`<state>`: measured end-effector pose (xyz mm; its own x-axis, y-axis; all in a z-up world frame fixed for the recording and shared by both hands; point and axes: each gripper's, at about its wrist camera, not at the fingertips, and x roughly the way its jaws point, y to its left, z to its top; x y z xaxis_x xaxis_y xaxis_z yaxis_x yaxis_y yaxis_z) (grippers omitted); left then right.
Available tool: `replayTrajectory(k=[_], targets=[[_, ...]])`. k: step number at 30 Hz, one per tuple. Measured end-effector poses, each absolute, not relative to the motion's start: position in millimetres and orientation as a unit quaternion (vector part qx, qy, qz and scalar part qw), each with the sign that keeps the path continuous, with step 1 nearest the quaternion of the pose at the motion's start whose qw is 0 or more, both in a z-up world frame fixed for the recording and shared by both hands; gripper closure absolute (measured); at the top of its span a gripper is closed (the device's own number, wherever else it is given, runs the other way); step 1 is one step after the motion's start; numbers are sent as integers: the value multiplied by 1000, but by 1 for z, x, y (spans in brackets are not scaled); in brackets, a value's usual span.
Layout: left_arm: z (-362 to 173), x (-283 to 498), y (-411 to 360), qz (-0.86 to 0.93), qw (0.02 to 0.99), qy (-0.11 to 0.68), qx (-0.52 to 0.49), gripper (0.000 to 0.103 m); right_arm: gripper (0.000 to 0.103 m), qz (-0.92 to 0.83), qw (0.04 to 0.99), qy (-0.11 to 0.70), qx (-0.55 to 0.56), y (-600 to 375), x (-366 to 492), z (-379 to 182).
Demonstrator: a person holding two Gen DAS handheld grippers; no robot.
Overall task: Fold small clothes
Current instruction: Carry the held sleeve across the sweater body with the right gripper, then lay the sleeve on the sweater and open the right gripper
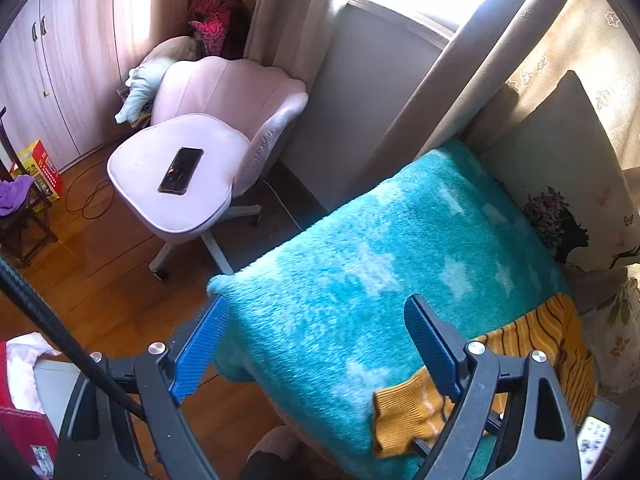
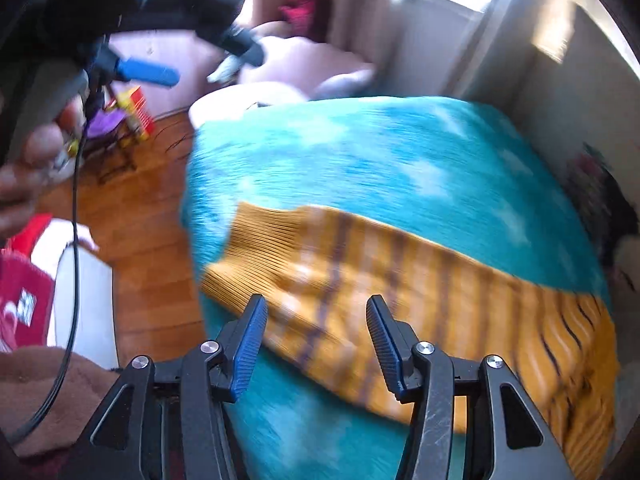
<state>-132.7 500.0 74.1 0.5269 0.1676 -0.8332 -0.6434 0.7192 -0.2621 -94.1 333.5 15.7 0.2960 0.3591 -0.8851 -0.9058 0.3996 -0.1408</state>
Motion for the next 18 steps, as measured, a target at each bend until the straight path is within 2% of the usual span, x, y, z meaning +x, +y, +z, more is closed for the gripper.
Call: replayTrajectory(k=[3, 4, 5, 6, 11, 18], targets=[[73, -139, 500, 245, 825, 424, -282, 14, 50, 426, 734, 408, -337, 348, -93, 3], [73, -139, 500, 244, 825, 425, -281, 14, 63, 429, 734, 420, -318, 349, -88, 4], [73, -139, 498, 243, 825, 426, -280, 14, 88, 432, 731, 431, -307, 352, -88, 6], [73, -141, 498, 242, 826, 426, -279, 14, 98, 428, 732, 441, -293, 354, -84, 8], [75, -132, 481, 229, 831, 430, -269, 14, 99, 415, 766, 443, -212, 335, -65, 41], [92, -117, 418, 194, 850, 425, -244, 14, 99, 306, 853, 422, -30, 192, 4, 112]])
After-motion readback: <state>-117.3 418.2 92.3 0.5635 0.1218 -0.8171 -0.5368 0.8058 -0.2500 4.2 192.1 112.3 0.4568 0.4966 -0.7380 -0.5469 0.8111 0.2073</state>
